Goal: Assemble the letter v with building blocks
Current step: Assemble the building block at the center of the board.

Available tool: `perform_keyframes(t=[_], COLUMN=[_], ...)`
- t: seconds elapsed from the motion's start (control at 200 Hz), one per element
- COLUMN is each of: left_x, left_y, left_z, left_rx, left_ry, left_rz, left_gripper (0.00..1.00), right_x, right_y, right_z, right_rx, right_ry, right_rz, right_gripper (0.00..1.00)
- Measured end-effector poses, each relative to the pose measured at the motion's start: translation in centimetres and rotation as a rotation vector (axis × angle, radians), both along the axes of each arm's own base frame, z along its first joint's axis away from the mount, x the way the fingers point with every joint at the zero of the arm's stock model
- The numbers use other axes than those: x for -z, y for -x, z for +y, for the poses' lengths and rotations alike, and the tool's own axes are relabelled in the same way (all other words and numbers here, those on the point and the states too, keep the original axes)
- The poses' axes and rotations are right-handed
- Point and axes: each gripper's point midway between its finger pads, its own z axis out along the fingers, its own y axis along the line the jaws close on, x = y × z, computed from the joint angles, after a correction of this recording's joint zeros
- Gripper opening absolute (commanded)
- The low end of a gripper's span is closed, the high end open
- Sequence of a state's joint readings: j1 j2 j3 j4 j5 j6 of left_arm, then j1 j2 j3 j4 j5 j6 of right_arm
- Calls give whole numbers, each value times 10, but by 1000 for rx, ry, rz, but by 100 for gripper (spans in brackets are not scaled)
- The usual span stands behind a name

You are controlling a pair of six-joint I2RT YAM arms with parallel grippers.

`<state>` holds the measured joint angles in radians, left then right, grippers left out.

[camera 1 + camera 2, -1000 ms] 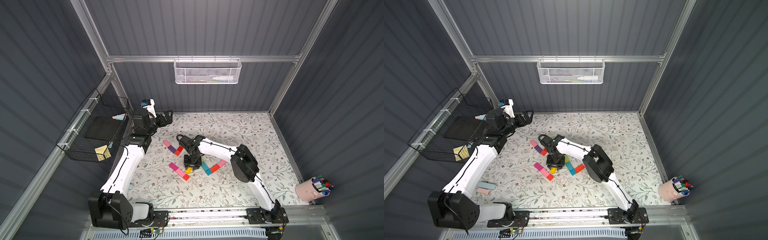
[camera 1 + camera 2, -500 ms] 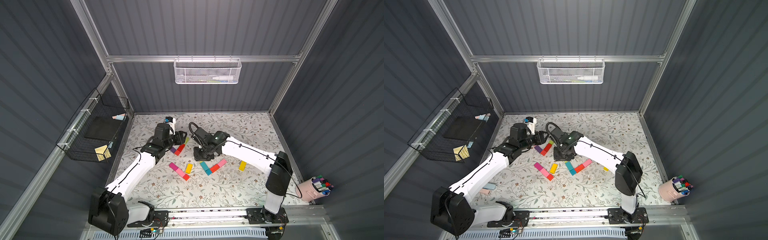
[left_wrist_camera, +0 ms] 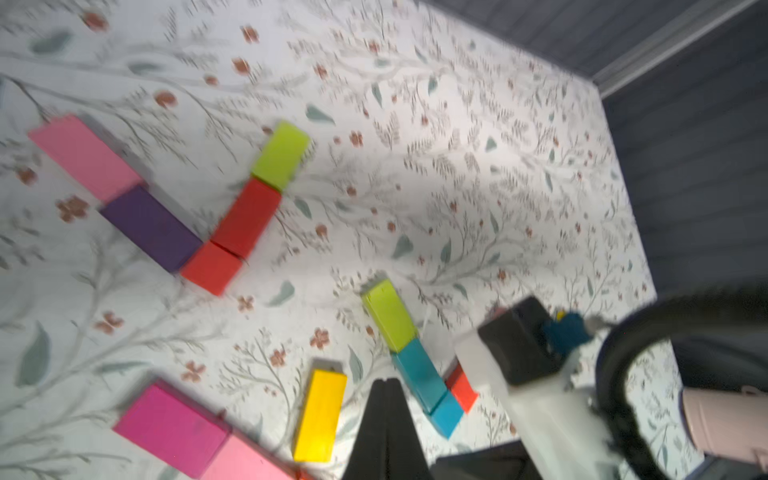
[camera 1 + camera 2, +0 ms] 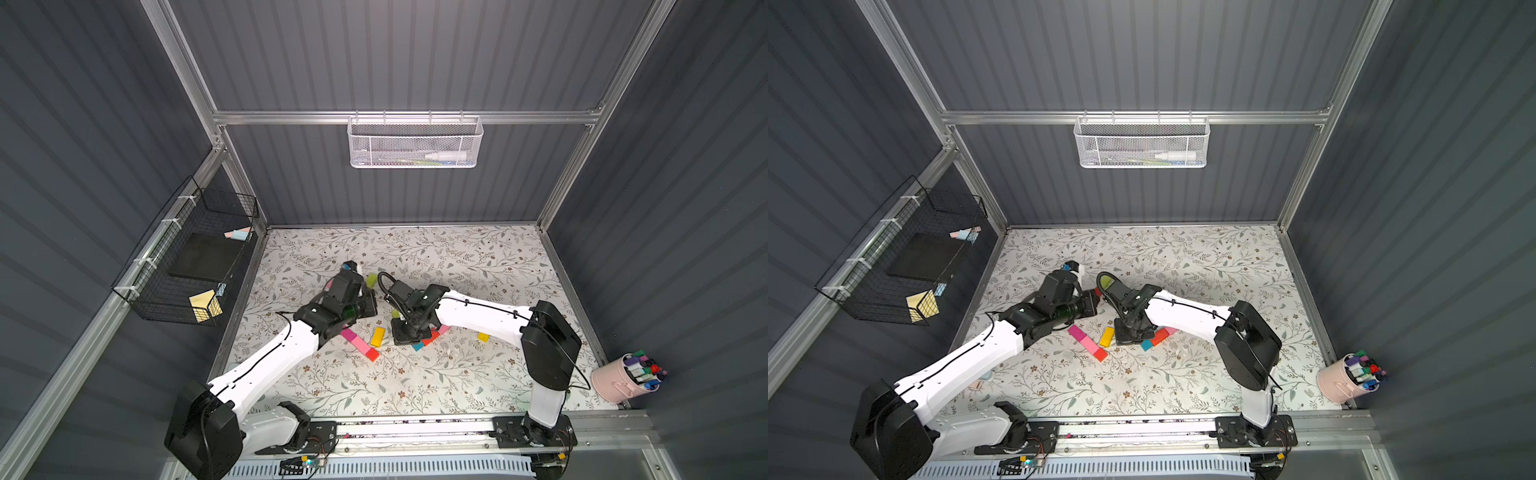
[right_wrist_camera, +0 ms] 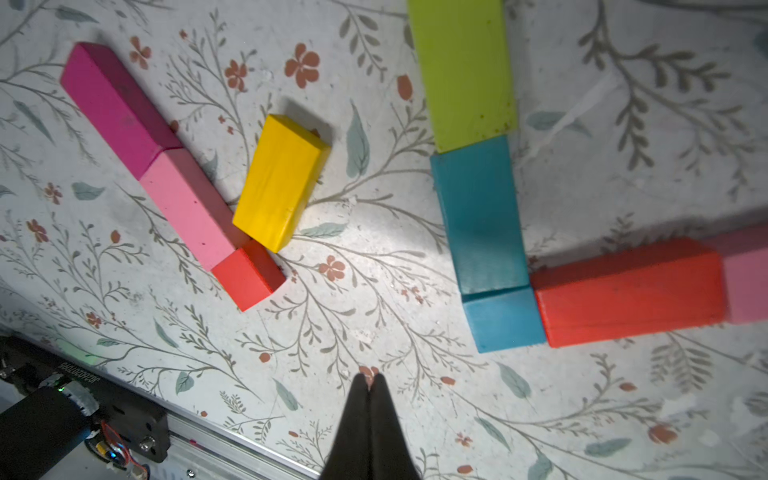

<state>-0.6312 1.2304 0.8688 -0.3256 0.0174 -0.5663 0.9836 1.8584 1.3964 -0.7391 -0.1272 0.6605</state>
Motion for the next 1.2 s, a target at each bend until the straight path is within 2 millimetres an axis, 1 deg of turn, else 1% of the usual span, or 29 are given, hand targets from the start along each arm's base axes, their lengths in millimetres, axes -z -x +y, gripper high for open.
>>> perform_keyframes(t=[0.07,0.125,0.18,0.245,0.375,0.445,0.51,0.62,0.68,0.725,0.845,0.945,1.051,1.201], left_x=[21,33,42,43,31,31,38,60,66,67,63,63,70,84], left_y=[15,19,21,22,17,15,17,28,32,33,18,6,-3,-14], left_z=[-13,-15,-13,-11,-11,-12,-10,2,9,14,31,40,38,33], left_rx=[19,8,-16,-48,-90,-109,-130,-190,-221,-239,-298,-327,-308,-271], left_ry=[-24,-32,-24,1,53,69,83,86,100,119,184,191,155,96], left_rz=[61,99,120,126,94,92,107,158,171,172,146,128,129,141], left_gripper=[0,0,0,0,0,0,0,0,0,0,0,0,0,0], right_x=[0,2,7,14,23,24,26,30,32,33,32,31,29,27], right_y=[0,0,0,0,3,4,4,4,4,4,2,1,1,-7], right_z=[5,9,13,17,19,22,23,22,22,22,24,25,27,40], right_rx=[-12,-22,-33,-42,-57,-64,-67,-67,-67,-66,-65,-65,-66,-68], right_ry=[-21,-32,-38,-47,-55,-64,-66,-58,-54,-51,-51,-56,-60,-76], right_rz=[1,7,14,23,41,45,48,53,55,56,54,51,50,42], right_gripper=[0,0,0,0,0,0,0,0,0,0,0,0,0,0])
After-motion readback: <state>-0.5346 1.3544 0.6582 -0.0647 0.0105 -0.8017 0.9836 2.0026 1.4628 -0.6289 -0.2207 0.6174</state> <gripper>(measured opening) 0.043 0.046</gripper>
